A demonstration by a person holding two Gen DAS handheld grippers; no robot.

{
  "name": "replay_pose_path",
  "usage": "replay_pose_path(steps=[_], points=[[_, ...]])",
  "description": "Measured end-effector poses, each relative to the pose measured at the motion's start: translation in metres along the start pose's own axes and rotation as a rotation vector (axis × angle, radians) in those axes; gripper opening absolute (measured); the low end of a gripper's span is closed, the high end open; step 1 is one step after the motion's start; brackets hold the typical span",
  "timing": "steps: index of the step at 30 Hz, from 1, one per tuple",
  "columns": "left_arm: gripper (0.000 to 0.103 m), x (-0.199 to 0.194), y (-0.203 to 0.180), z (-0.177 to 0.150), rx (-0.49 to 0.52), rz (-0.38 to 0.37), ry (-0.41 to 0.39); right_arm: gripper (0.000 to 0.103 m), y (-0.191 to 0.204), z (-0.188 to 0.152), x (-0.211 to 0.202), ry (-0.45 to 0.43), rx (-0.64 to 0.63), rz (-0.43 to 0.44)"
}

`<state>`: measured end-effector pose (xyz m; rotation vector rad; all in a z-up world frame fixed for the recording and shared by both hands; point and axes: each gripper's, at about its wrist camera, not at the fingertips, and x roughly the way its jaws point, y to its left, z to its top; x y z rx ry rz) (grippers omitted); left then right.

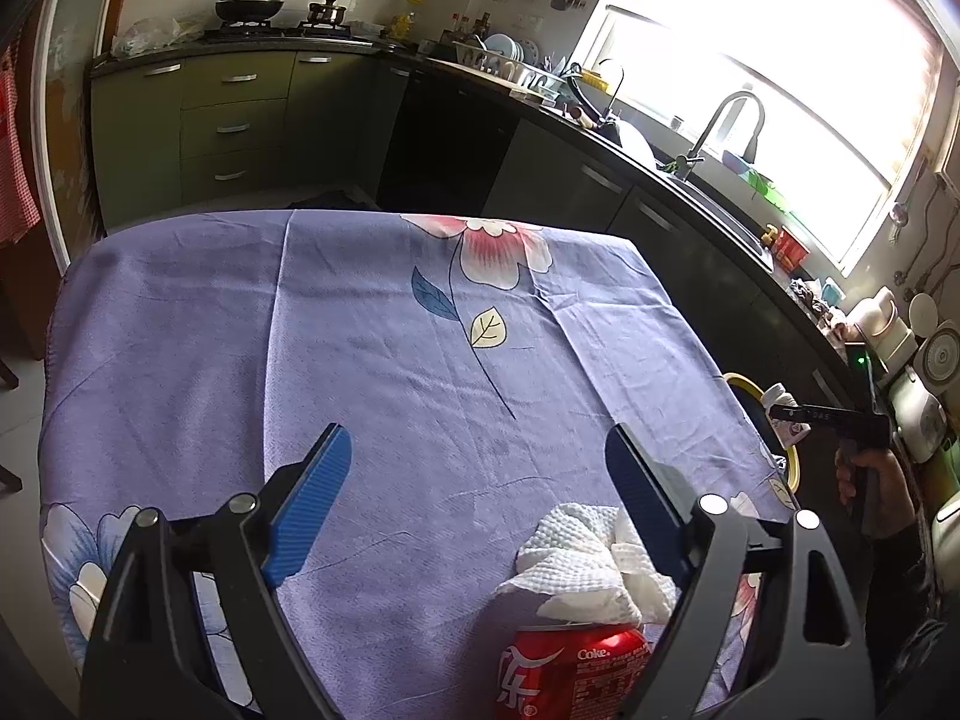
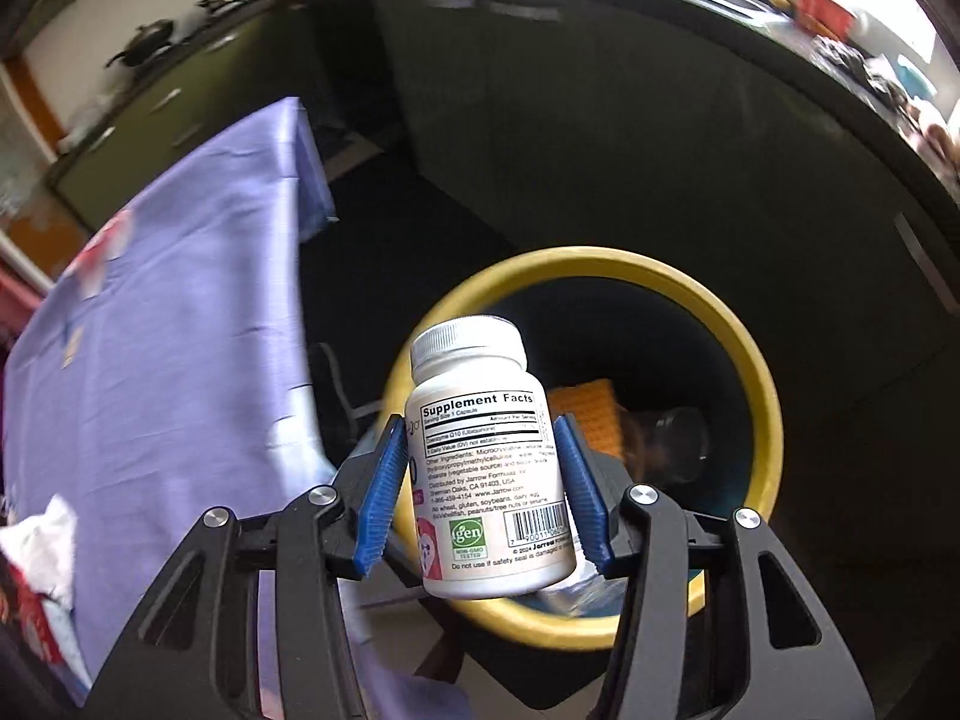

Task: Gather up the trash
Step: 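Carry the supplement bottle over the trash bin and release it with the right gripper, then grasp the red Coca-Cola can with the left gripper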

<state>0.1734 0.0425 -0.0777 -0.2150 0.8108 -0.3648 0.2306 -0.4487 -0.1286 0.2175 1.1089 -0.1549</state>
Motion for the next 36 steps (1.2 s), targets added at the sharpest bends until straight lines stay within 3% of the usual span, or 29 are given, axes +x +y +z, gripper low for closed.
replay_pose_path(steps=[2,3,7,16,24,29,36], points=[[0.082,0.0,-0.002,0.0,0.006,-0.001,0.002,0.065,-0.012,0.006,0.003,-0.018,0.041,-0.041],[0.082,0.0,-0.002,-0.001,0.008,-0.001,0.002,0.066,-0.017,0.007,-0.001,-0.042,0.062,-0.065],[0.083,0.002,-0.003,-0.001,0.015,-0.004,0.009,0.066,-0.015,-0.001,-0.016,-0.075,0.063,-0.019],[0.085,0.001,-0.02,-0.006,0.064,0.003,0.043,0.066,0.006,-0.04,-0.032,-0.067,0.001,0.044],[0.087,-0.009,-0.047,-0.027,0.133,0.019,0.166,0.067,0.02,-0.056,-0.043,-0.088,-0.024,0.088],[0.087,-0.013,-0.059,-0.047,0.155,0.102,0.242,0.067,0.024,-0.059,-0.045,-0.096,-0.037,0.131],[0.087,-0.011,-0.074,-0.081,0.188,0.16,0.346,0.067,0.021,-0.069,-0.042,-0.092,-0.04,0.19]])
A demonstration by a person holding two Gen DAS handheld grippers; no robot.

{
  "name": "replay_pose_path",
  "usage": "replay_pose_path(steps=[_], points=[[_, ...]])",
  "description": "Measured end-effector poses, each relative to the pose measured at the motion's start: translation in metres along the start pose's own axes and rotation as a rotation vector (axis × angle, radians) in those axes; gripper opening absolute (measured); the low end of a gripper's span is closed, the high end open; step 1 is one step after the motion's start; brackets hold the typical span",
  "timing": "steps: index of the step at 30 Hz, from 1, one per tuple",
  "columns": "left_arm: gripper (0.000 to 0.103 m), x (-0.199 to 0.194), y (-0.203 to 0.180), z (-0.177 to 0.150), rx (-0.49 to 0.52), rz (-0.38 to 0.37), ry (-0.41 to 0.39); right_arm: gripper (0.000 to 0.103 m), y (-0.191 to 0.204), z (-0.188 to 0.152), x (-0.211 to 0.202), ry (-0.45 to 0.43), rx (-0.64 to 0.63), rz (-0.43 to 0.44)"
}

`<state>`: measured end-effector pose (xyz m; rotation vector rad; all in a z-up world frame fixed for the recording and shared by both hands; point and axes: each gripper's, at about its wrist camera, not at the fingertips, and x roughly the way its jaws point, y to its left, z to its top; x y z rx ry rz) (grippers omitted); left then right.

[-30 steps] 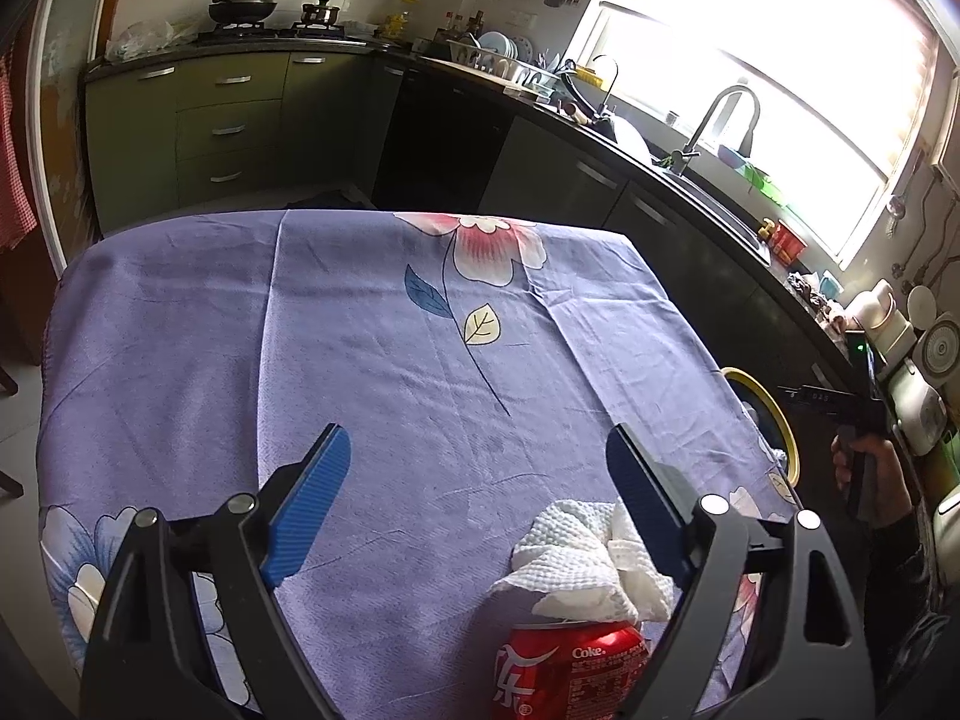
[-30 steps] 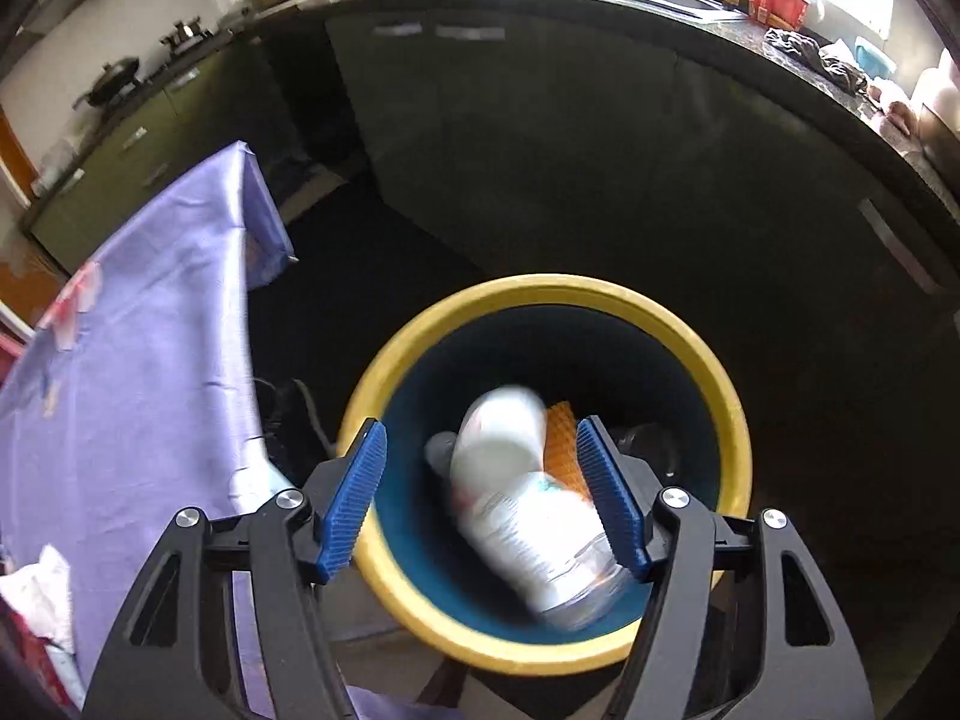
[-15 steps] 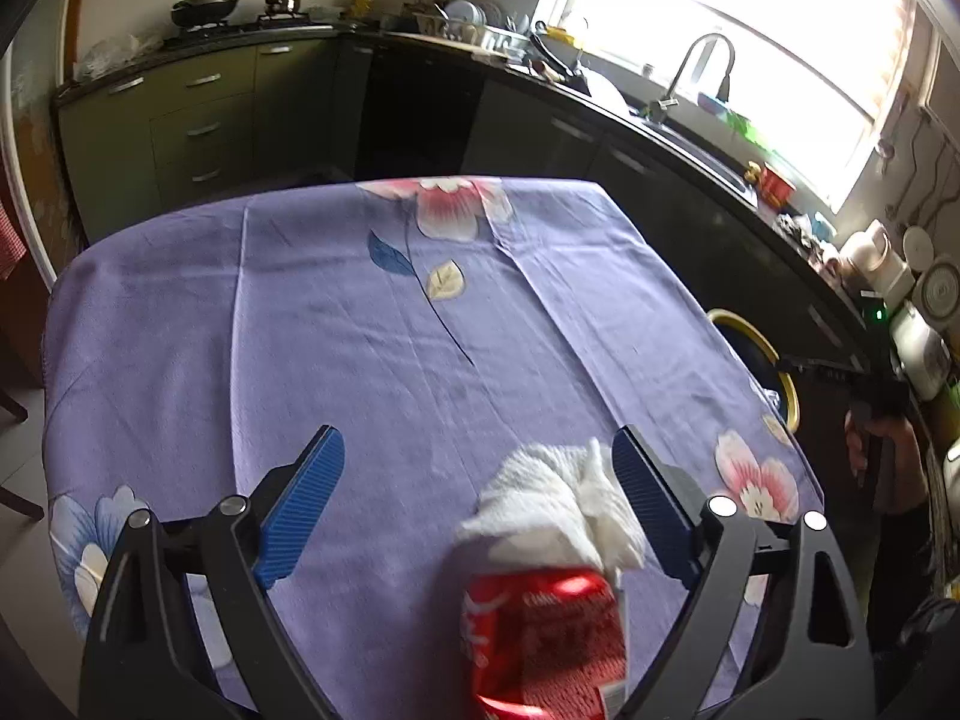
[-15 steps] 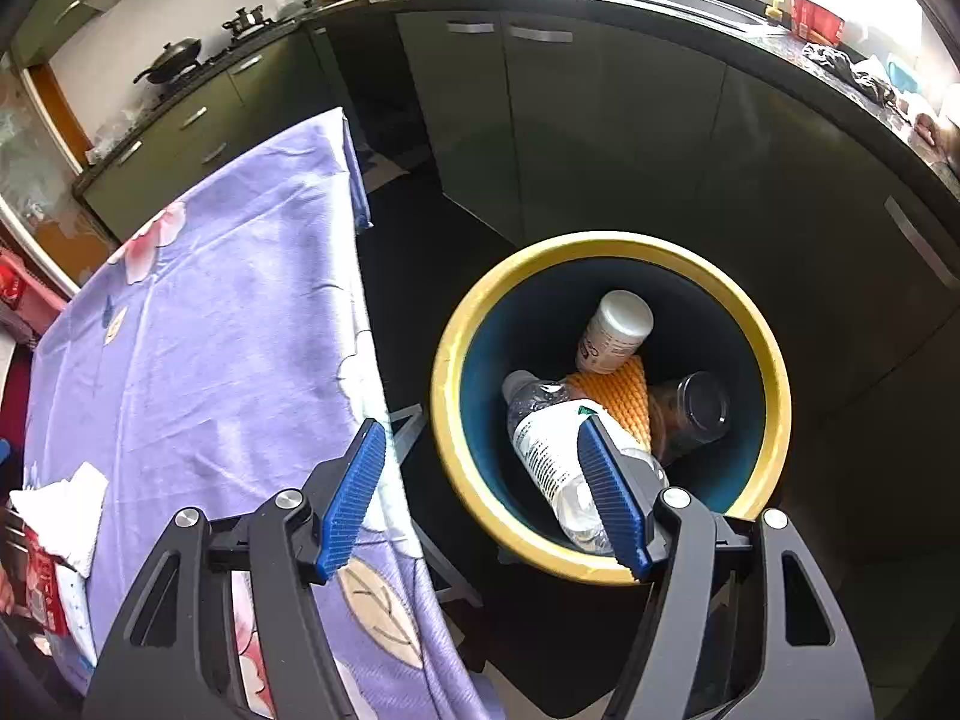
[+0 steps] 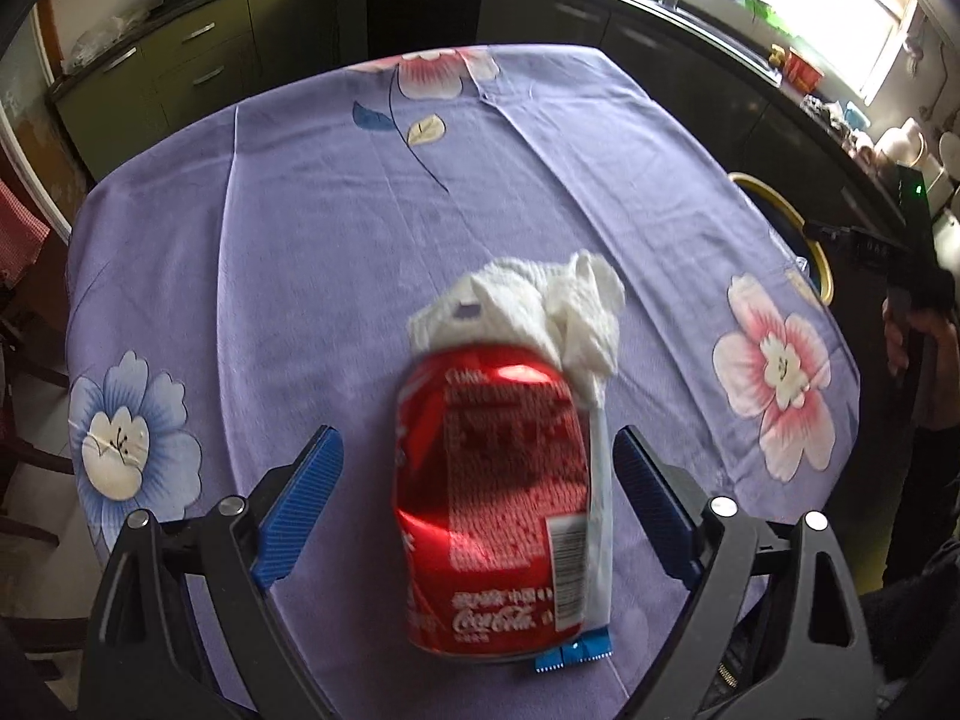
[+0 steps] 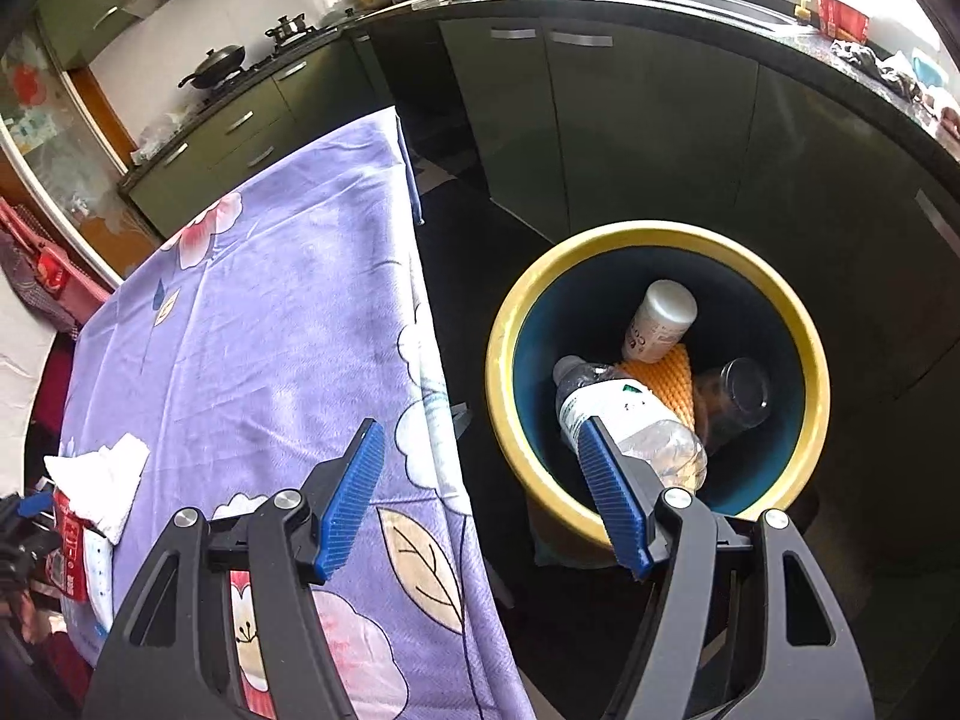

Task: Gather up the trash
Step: 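Grasp the red Coca-Cola can with the left gripper, then lift the Coca-Cola can and carry it over the trash bin with the left gripper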

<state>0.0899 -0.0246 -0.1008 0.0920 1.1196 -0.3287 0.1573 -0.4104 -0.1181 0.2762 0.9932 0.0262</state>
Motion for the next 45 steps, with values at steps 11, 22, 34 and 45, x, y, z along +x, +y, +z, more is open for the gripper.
replay_pose_path(steps=[11,22,34,45], points=[[0.078,0.016,0.001,-0.006,0.002,0.076,0.05,0.067,-0.016,-0.012,0.008,0.014,0.029,0.028],[0.074,0.043,0.014,-0.001,-0.003,0.086,0.097,0.067,-0.009,-0.012,0.015,0.031,0.013,0.04],[0.068,0.039,0.019,-0.006,-0.003,0.108,0.075,0.067,0.001,-0.011,0.016,0.033,-0.007,0.041],[0.068,-0.017,0.004,-0.008,0.049,0.116,0.003,0.067,0.0,-0.013,0.008,0.021,-0.014,0.052]])
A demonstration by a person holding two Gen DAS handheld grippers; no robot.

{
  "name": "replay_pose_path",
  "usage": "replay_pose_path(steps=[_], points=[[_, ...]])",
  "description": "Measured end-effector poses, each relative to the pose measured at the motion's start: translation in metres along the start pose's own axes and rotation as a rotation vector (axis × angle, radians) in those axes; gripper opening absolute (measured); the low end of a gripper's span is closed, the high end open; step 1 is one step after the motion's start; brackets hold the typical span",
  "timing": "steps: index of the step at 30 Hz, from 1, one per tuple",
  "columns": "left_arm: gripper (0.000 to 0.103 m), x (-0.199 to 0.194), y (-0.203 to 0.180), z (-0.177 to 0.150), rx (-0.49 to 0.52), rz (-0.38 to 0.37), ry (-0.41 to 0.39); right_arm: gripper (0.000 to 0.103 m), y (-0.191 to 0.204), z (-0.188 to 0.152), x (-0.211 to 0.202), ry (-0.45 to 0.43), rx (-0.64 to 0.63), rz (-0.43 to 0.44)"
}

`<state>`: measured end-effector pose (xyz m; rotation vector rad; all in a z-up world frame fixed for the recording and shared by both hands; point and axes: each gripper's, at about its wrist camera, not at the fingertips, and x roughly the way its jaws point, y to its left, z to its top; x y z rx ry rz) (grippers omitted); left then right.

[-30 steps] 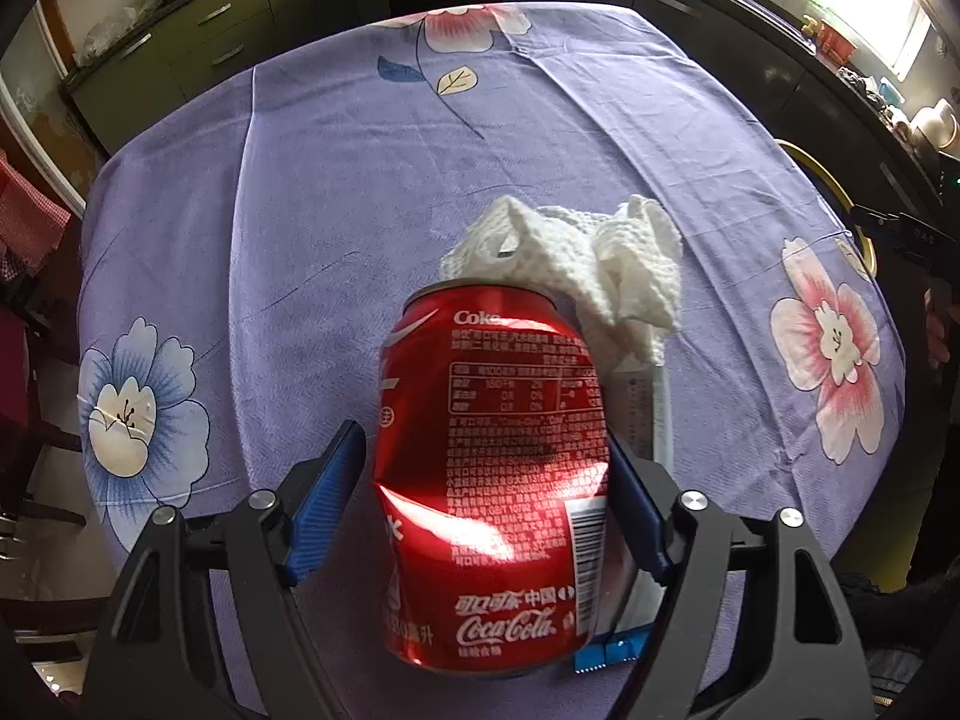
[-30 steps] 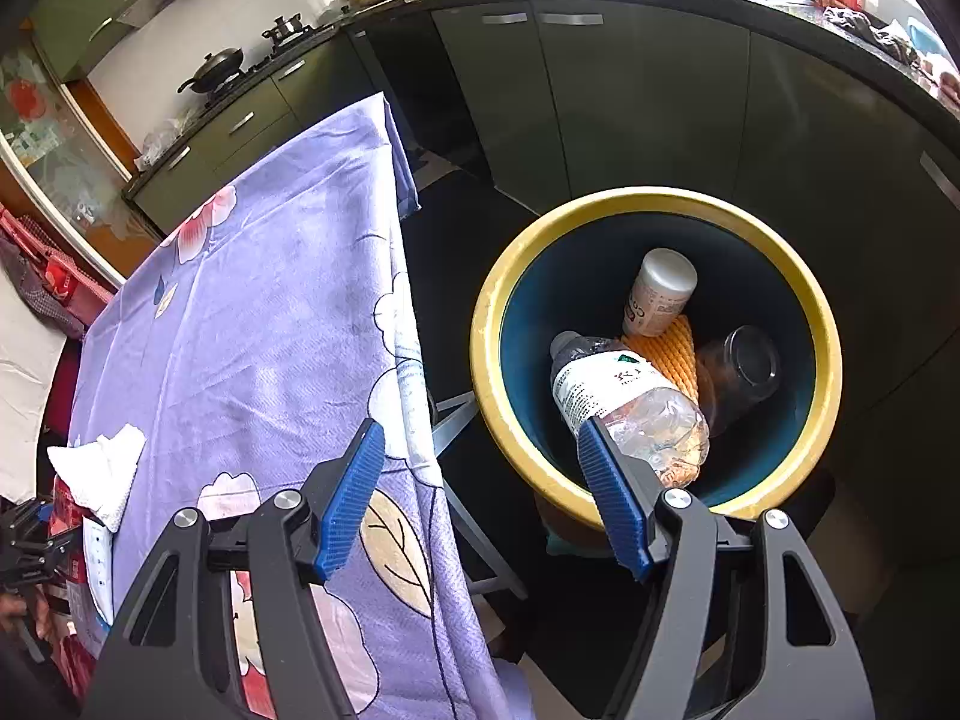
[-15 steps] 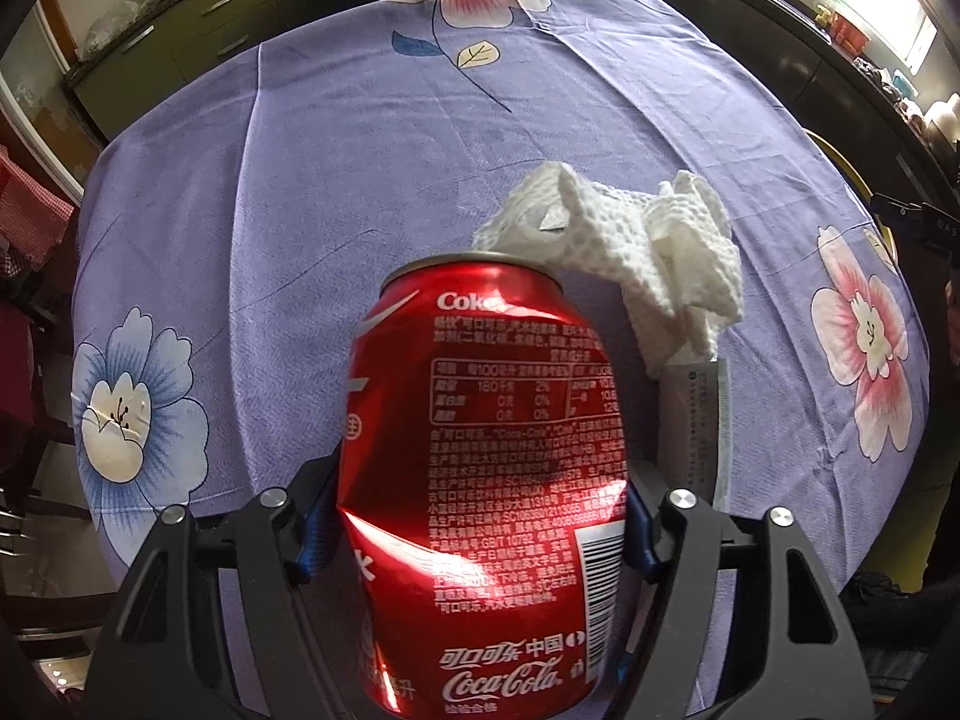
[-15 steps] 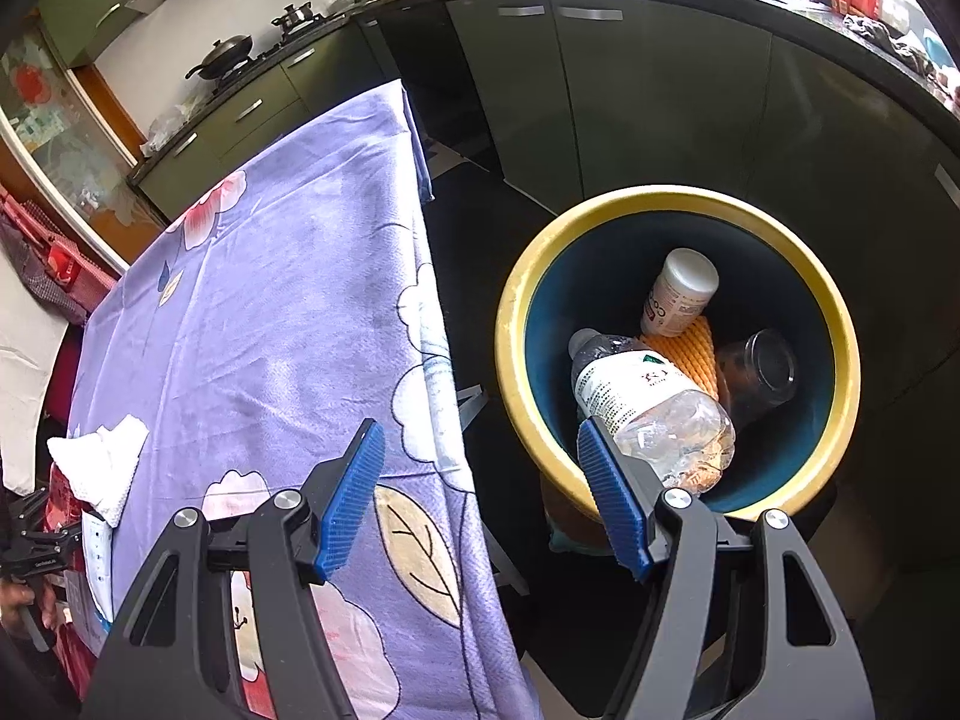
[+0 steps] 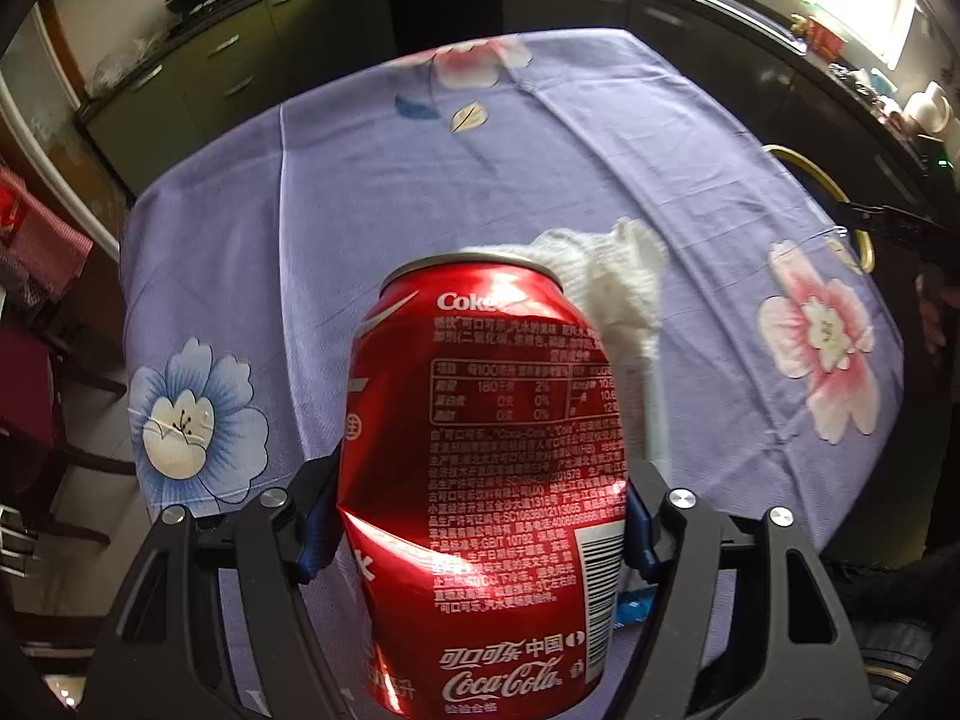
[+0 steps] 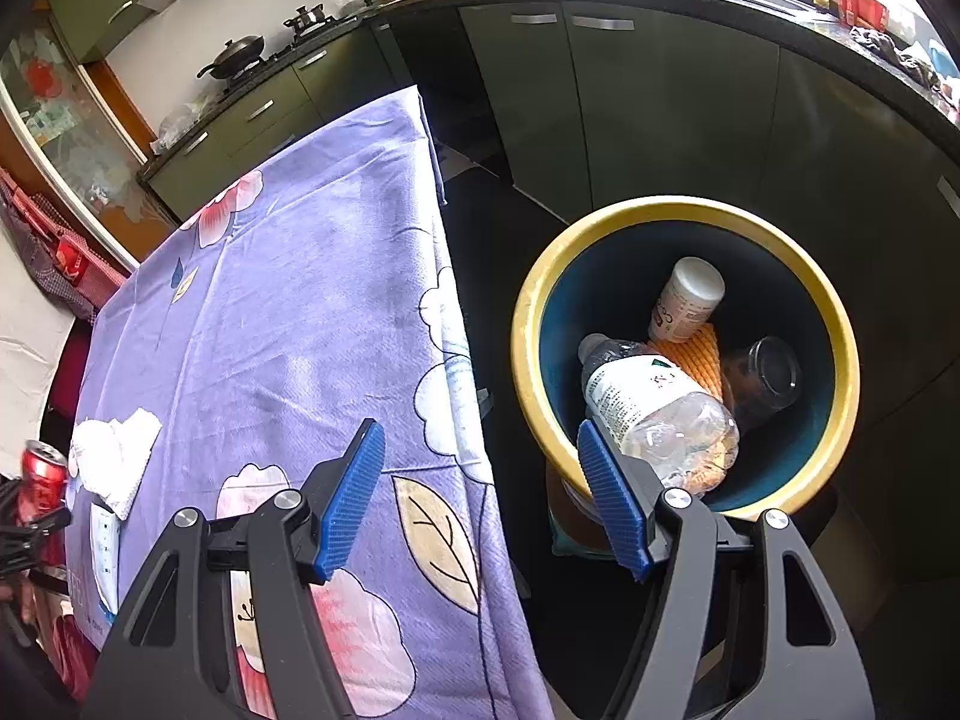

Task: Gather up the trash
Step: 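Lift the Coca-Cola can and carry it over the trash bin with the left gripper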

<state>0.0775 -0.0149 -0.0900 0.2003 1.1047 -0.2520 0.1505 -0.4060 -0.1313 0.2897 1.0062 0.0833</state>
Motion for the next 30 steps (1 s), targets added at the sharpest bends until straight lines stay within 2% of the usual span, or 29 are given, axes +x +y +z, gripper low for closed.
replay_pose_path(steps=[4,7,13,19,22,26,30], points=[[0.068,-0.025,-0.022,0.012,0.062,-0.049,-0.05,0.067,-0.011,-0.003,-0.008,-0.012,0.012,-0.014],[0.068,-0.037,-0.052,0.034,0.137,-0.106,-0.09,0.067,-0.025,-0.007,-0.018,-0.025,0.031,-0.034],[0.068,-0.032,-0.133,0.092,0.281,-0.259,-0.127,0.067,-0.071,-0.022,-0.04,-0.069,0.102,-0.11],[0.068,-0.001,-0.24,0.153,0.409,-0.407,-0.097,0.067,-0.119,-0.037,-0.054,-0.091,0.188,-0.13],[0.068,0.026,-0.287,0.182,0.453,-0.451,-0.066,0.067,-0.135,-0.044,-0.062,-0.102,0.212,-0.137],[0.068,0.068,-0.342,0.215,0.492,-0.468,-0.029,0.067,-0.152,-0.054,-0.07,-0.11,0.246,-0.14],[0.069,0.104,-0.371,0.234,0.491,-0.468,-0.001,0.067,-0.162,-0.059,-0.071,-0.102,0.271,-0.146]])
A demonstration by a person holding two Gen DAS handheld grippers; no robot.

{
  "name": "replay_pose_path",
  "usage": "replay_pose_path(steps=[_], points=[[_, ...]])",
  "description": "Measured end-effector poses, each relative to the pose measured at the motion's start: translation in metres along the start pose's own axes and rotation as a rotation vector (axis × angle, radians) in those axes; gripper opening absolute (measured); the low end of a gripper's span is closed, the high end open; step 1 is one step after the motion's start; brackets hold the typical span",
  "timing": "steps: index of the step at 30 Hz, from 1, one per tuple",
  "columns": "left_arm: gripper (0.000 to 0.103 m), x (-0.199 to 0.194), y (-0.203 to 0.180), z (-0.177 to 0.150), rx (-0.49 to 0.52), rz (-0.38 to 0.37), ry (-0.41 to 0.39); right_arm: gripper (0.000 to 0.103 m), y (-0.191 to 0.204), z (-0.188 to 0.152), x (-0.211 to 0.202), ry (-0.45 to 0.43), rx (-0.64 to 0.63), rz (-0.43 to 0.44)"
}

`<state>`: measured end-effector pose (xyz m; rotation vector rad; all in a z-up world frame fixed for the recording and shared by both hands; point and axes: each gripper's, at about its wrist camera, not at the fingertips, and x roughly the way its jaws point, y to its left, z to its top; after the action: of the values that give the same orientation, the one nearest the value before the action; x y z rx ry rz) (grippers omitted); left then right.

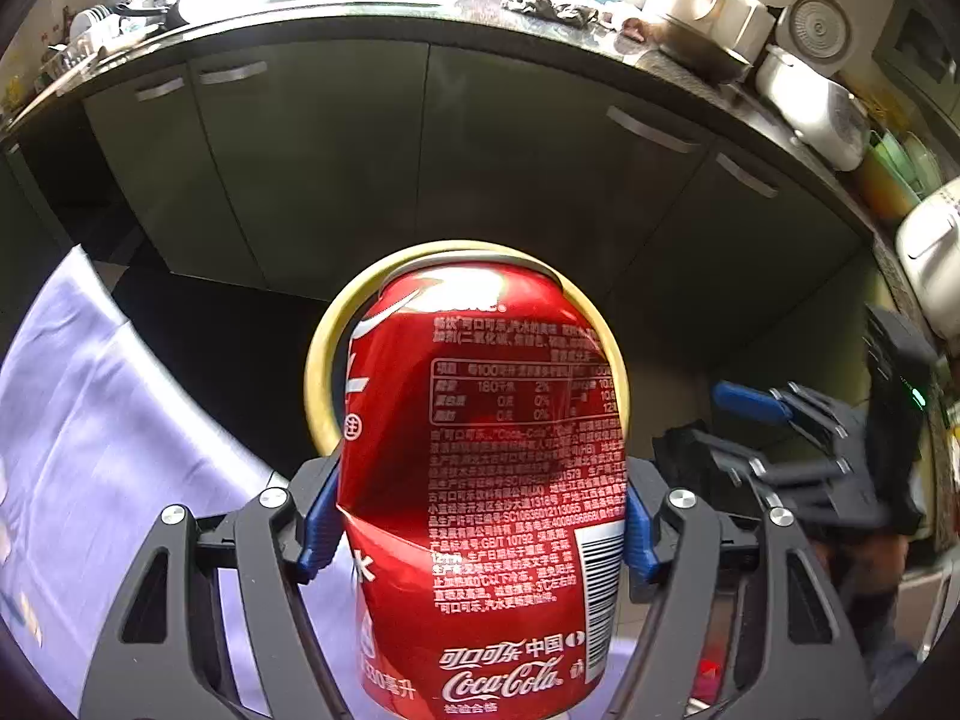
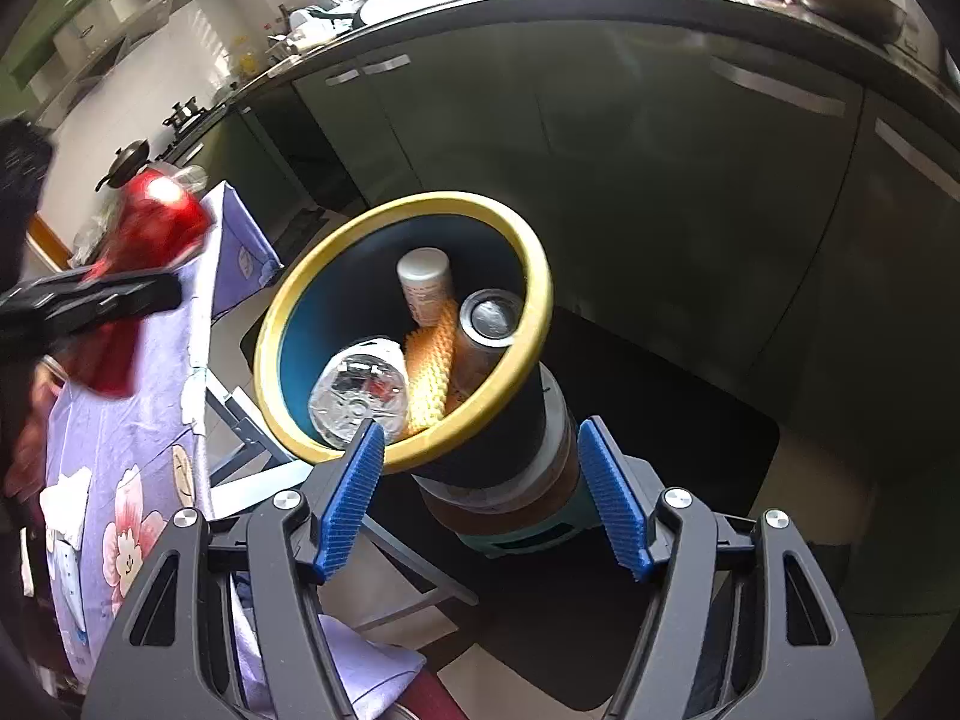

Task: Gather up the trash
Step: 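Lift the Coca-Cola can and carry it over the trash bin with the left gripper, then open the left gripper to drop the can into the bin, then grasp the white crumpled tissue on the table with the right gripper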

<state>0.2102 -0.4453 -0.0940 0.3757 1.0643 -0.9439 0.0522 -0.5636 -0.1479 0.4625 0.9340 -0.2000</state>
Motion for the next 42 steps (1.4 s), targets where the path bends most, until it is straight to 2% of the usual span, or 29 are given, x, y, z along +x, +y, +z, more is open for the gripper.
replay_pose_path(steps=[3,5,9,16,21,28,34,38,42], points=[[0.075,0.015,0.005,0.011,-0.018,0.0,-0.006,0.067,-0.002,0.0,0.001,0.007,0.008,-0.008],[0.075,0.013,0.007,0.013,-0.028,-0.002,-0.021,0.067,0.001,0.0,-0.001,0.007,0.001,-0.007],[0.076,-0.021,0.012,-0.002,-0.024,-0.013,-0.074,0.067,0.011,0.001,0.0,0.006,-0.013,-0.001],[0.079,-0.09,0.035,-0.054,-0.076,-0.027,-0.176,0.067,0.041,0.004,0.007,0.021,-0.056,0.02],[0.079,-0.138,0.057,-0.105,-0.132,0.022,-0.255,0.067,0.076,-0.002,0.006,0.033,-0.114,0.039],[0.081,-0.21,0.113,-0.183,-0.258,0.171,-0.382,0.067,0.162,-0.022,0.005,0.104,-0.32,0.148],[0.084,-0.259,0.17,-0.249,-0.417,0.327,-0.486,0.067,0.262,-0.053,0.012,0.17,-0.543,0.297],[0.084,-0.274,0.207,-0.286,-0.516,0.42,-0.519,0.067,0.321,-0.075,0.025,0.212,-0.635,0.393],[0.084,-0.273,0.233,-0.31,-0.594,0.459,-0.524,0.067,0.375,-0.091,0.034,0.231,-0.725,0.454]])
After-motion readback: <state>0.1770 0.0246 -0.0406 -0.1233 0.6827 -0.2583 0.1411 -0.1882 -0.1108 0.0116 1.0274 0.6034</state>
